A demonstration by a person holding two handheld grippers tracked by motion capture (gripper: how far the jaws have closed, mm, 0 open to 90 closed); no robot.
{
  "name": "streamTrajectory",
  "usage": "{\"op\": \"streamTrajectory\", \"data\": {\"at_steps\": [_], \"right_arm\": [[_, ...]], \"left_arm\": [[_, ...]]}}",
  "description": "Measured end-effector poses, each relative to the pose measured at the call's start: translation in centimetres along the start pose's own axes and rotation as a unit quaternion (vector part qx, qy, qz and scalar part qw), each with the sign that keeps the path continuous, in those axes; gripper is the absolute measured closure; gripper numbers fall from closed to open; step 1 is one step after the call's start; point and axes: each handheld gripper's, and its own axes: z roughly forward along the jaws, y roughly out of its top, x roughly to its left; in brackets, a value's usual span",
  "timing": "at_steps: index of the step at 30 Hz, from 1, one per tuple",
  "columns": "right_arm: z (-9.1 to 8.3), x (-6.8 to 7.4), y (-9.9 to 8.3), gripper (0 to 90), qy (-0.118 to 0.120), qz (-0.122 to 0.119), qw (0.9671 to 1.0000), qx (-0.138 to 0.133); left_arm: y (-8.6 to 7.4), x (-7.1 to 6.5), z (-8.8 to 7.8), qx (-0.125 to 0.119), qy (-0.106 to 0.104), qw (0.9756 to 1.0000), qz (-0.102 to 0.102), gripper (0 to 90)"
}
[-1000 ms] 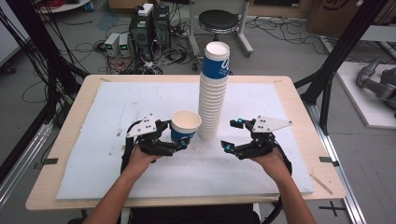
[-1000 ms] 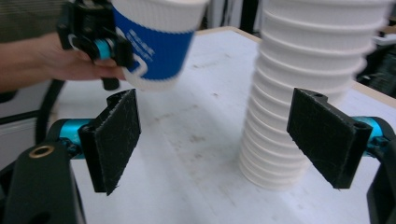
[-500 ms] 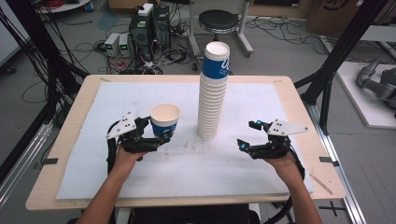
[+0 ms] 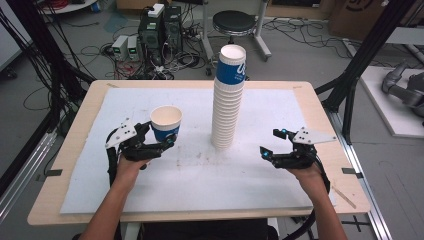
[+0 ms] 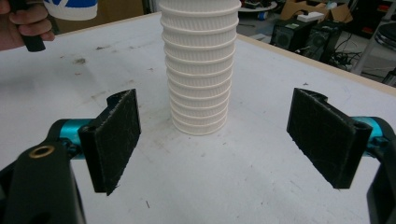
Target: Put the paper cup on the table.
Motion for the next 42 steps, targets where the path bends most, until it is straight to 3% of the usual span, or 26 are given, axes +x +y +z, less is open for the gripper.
{"op": "streamTrajectory", "data": {"at_steps": [5,8,17,20,24,30,36,42], "right_arm": [[0.1,0.1,0.0,17.7,0.002,0.0,1.0,0.002],[0.2,0.0,-0.1,17.8,0.002,-0.003,1.0,0.004],[0.0,0.0,-0.3,17.8,-0.004,-0.001,1.0,0.0],[0.1,0.0,-0.4,17.8,-0.003,-0.003,1.0,0.005],[0.2,-0.1,-0.4,17.8,-0.003,-0.001,1.0,0.004],[0.3,-0.1,-0.5,17.8,-0.001,-0.002,1.0,0.008],[0.4,-0.1,-0.4,17.8,0.0,-0.005,0.9999,0.01],[0.4,0.0,-0.4,17.8,0.0,-0.006,0.9999,0.01]], "left_arm": [[-0.2,1.0,-0.4,-0.018,0.006,0.9998,0.007,27.0],[-0.4,1.6,-0.8,-0.033,0.027,0.999,0.013,26.9],[-1.3,3.9,-0.9,-0.037,0.079,0.9961,-0.016,27.0],[-2.0,4.5,-0.4,-0.015,0.092,0.9954,-0.024,27.0],[-3.1,5.4,0.3,0.015,0.113,0.9924,-0.047,27.0],[-4.0,6.1,1.1,0.053,0.13,0.9884,-0.056,26.9],[-4.7,6.4,1.9,0.113,0.159,0.9787,-0.065,26.7],[-4.7,6.4,2.4,0.141,0.166,0.9739,-0.062,26.7]]}}
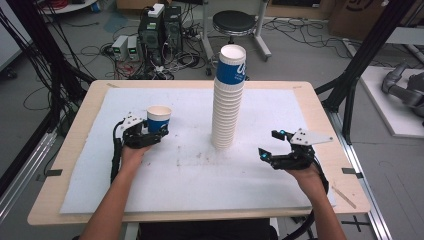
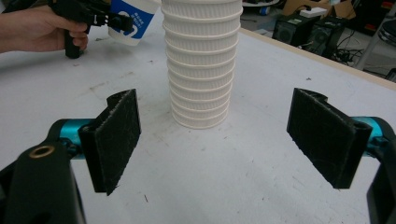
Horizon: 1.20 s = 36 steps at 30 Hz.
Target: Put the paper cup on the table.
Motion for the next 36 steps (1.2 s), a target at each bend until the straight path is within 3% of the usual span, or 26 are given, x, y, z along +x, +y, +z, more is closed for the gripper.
{"op": "streamTrajectory", "data": {"at_steps": [7,11,16,19,27,31,36], "right_arm": [[-0.2,0.0,0.1,17.9,0.0,-0.001,1.0,-0.003],[-0.3,0.1,0.1,17.9,0.0,-0.002,1.0,-0.004],[-0.6,0.0,0.1,18.0,-0.002,0.0,1.0,-0.006],[-0.7,0.1,0.1,18.0,-0.002,0.0,1.0,-0.006],[-0.6,0.2,0.2,18.0,-0.001,-0.003,1.0,-0.006],[-0.5,0.2,0.2,18.0,-0.001,-0.006,1.0,-0.006],[-0.5,0.2,0.2,18.0,0.001,-0.005,1.0,-0.006]], "left_arm": [[0.3,-0.3,0.8,0.042,0.012,0.999,0.01,26.6],[0.4,-0.8,1.4,0.074,0.034,0.9962,0.03,26.6],[0.7,-0.6,0.8,0.091,0.028,0.9951,0.024,26.6],[0.7,-0.8,0.2,0.108,0.027,0.9929,0.04,26.6],[-0.4,-0.7,-0.9,0.097,0.027,0.9941,0.042,26.9],[-0.4,-0.8,-1.0,0.102,0.029,0.9933,0.047,26.8],[-0.4,-0.7,-1.0,0.099,0.024,0.9939,0.04,25.0]]}}
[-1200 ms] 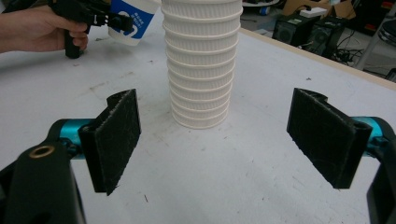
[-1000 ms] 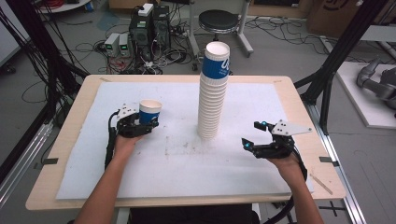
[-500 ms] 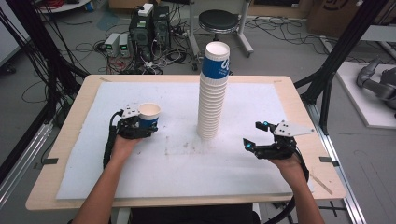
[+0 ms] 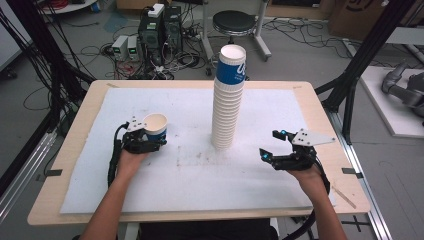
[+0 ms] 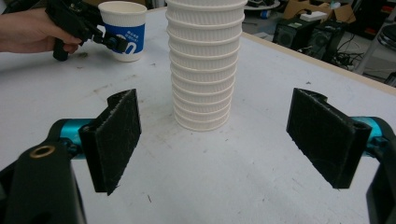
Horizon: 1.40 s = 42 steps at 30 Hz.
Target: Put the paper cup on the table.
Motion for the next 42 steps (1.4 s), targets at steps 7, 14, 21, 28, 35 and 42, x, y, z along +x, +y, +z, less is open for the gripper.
{"op": "streamTrajectory", "data": {"at_steps": [7,14,21,28,35,42], "right_arm": [[0.0,0.0,-0.1,18.0,0.002,0.001,1.0,0.004],[-0.1,-0.1,-0.1,18.0,0.0,0.002,1.0,0.004],[-0.3,-0.3,-0.3,18.0,-0.009,0.002,0.9999,0.004],[-0.5,-0.9,-0.6,17.9,-0.039,0.006,0.999,0.019],[-0.5,-1.3,-1.1,17.9,-0.059,0.003,0.9974,0.04],[-0.8,-1.7,-1.6,17.9,-0.064,0.014,0.9971,0.04]], "left_arm": [[-0.2,0.0,-0.4,0.012,0.005,0.9998,-0.014,19.7],[-0.5,-0.1,-1.7,0.023,0.012,0.9996,-0.012,19.7],[-1.4,0.4,-4.6,-0.009,-0.008,0.9999,-0.01,20.0],[-1.7,1.4,-8.5,-0.121,-0.065,0.9905,-0.008,19.8],[-1.4,1.7,-9.6,-0.203,-0.069,0.9766,-0.022,19.6],[-0.8,1.9,-10.3,-0.241,-0.065,0.9679,-0.028,19.7]]}}
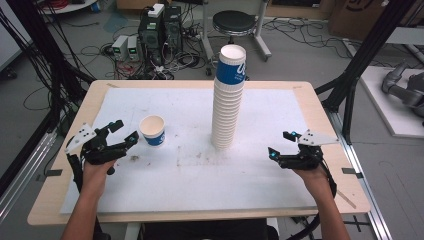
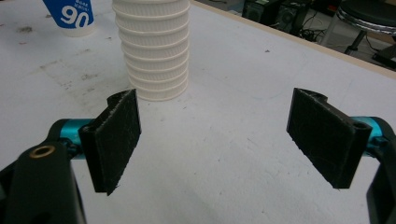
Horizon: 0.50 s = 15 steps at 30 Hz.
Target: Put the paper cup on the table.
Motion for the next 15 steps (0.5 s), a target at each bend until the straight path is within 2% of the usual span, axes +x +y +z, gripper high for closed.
{"op": "streamTrajectory", "data": {"at_steps": [7,15], "right_arm": [[-0.37,-0.39,-0.1,17.9,-0.003,0.006,1.0,-0.007],[-0.4,0.37,0.02,17.9,-0.004,0.001,1.0,-0.004]], "left_arm": [[-0.13,-0.26,0.05,0.006,0.002,0.9999,0.009,19.7],[-0.11,-0.63,0.13,0.005,-0.002,0.9999,0.015,19.7]]}}
